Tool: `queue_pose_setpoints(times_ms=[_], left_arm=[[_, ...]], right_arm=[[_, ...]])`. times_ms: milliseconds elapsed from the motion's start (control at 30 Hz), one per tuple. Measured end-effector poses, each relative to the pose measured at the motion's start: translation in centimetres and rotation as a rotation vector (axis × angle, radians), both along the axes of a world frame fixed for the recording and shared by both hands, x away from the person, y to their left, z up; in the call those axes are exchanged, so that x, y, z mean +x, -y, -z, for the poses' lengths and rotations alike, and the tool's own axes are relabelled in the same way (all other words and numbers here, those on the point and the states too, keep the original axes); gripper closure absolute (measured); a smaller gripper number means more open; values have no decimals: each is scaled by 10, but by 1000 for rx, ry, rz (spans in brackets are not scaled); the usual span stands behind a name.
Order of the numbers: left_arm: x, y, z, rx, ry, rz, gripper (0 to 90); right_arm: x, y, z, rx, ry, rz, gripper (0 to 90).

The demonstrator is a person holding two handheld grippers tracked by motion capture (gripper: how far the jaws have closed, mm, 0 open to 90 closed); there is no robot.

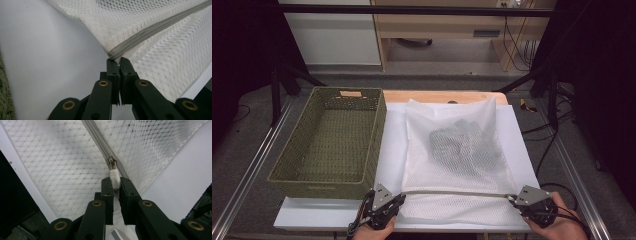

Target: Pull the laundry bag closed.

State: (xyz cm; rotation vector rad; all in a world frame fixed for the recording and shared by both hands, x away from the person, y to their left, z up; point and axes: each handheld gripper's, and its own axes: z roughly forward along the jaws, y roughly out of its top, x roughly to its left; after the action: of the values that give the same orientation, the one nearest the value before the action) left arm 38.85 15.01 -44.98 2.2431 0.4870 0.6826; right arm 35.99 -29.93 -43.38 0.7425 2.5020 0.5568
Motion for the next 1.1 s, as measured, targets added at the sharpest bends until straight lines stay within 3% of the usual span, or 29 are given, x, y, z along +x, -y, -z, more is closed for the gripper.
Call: queue_pose_setpoints(times_ms=[433, 600, 1100], left_arm=[[0, -1, 1, 2, -8, 1, 880], [5, -3, 3, 20, -13, 32, 880], [2, -5, 1, 11, -9, 11, 879]], right_arm=[[2, 2, 2, 1, -7, 12, 821], [1, 0, 3, -6, 9, 10, 821], [0, -3, 7, -10, 8, 6, 821]])
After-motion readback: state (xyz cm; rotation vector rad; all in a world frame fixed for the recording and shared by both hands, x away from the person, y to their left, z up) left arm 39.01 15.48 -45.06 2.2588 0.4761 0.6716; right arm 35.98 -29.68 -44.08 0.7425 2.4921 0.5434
